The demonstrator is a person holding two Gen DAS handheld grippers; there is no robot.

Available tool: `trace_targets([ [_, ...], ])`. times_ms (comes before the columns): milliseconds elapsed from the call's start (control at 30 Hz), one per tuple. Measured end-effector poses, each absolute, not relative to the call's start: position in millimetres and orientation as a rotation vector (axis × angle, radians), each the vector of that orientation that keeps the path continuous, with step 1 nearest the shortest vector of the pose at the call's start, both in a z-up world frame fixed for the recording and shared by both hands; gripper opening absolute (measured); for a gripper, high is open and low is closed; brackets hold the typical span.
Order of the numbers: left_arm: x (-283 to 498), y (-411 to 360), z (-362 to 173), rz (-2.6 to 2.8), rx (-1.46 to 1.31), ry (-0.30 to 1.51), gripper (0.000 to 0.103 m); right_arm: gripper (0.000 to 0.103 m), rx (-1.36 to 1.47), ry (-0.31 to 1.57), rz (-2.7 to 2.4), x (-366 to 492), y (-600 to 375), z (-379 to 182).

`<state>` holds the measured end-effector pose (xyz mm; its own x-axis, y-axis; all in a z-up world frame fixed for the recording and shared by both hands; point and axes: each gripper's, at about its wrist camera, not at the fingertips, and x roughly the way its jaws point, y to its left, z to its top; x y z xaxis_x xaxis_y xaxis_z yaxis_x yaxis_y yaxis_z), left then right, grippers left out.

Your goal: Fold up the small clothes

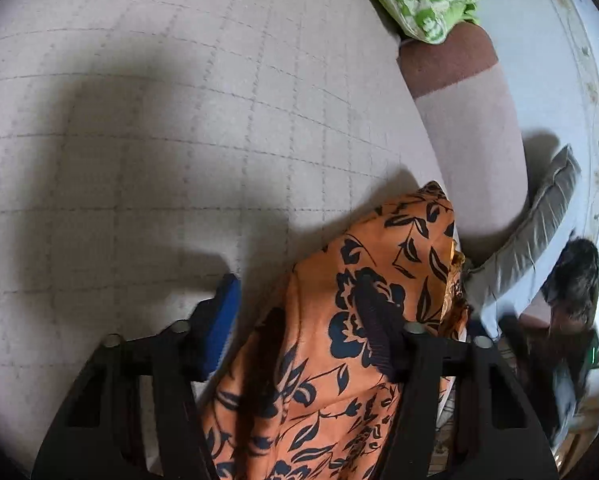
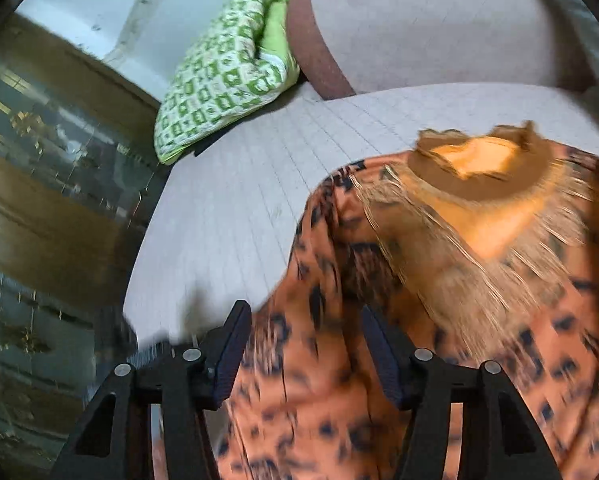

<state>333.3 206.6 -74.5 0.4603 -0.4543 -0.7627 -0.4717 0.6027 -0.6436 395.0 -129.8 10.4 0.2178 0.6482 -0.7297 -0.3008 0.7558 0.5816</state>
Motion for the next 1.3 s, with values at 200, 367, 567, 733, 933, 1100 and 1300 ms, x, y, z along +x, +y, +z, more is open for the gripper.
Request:
trace_targets([
  [200, 331.4, 220.2, -83.7, 0.045, -1.048, 1.123, 0.047, 0.044, 0.29, 1.229, 0.609, 457.1, -85.5, -29.0],
  [367, 329.6, 217.5, -81.2, -0.019, -1.108, 1.125, 0.009, 0.004, 0.24, 1.244, 0.613, 481.7, -60.0, -41.0],
  [567, 315.3, 226.6, -57.2, 0.05, -1.084, 1.006, 0.009, 0.003, 0.159, 1.105, 0.691, 481.2, -24.6, 2.5],
  [733, 324.3, 214.7, -71.8, 0.105, -1.004, 1.117, 0.01, 0.003, 0.086, 1.276, 0.609, 501.8, -6.9, -55.3],
  [933, 304.0, 223.3, -35.3, 0.227, -0.903, 0.962, 0.019, 0.005, 0.16, 1.219, 0.667, 478.4, -51.6, -16.9],
  [1100, 297.8, 206.6, -21.5, 0.194, -0.821, 0.931, 0.036, 0.007, 0.217, 1.18, 0.715, 415.1, -109.4, 15.1],
  [1300, 305.8, 156.4, -0.2, 0.029, -0.656, 0.915, 0.035, 0.007, 0.235, 0.85, 0.551, 263.5, -212.1, 54.5],
])
